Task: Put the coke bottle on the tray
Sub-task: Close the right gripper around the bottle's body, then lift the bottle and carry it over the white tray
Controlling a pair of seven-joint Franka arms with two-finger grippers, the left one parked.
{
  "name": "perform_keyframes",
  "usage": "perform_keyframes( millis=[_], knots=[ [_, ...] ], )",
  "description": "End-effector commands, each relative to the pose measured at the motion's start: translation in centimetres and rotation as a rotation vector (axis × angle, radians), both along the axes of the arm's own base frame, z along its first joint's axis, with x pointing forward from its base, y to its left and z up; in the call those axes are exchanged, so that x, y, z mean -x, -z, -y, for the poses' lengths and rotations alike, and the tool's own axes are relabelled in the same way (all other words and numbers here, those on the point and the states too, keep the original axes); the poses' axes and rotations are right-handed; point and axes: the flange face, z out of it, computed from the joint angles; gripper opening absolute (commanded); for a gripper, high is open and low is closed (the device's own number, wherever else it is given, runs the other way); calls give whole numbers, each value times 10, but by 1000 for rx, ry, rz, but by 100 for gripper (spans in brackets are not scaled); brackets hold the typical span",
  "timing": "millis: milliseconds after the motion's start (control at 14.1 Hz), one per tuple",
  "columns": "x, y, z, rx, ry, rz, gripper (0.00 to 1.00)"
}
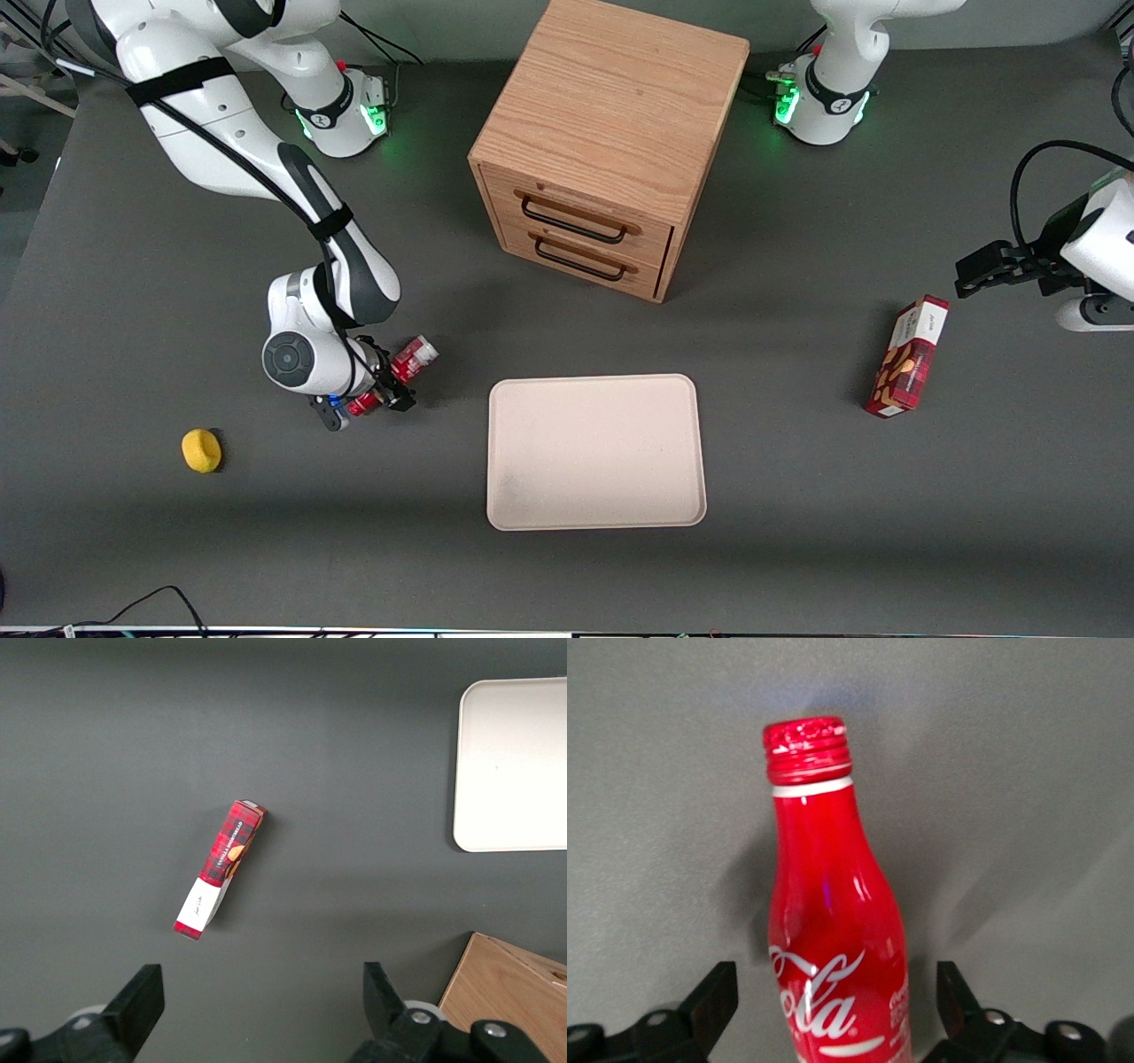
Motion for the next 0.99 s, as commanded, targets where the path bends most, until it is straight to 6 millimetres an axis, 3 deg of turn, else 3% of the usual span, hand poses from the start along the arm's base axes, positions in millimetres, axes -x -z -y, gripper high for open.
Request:
perform_keyframes(
  millis=[0,71,142,426,923],
  knots=[
    [1,9,-1,16,-2,11,35],
    [1,14,0,30,-22,14,10],
    [1,16,0,34,-25,14,0],
    [-8,-7,-8,25,-42,41,0],
    [-38,-135,-40,5,-102,19,0]
  ],
)
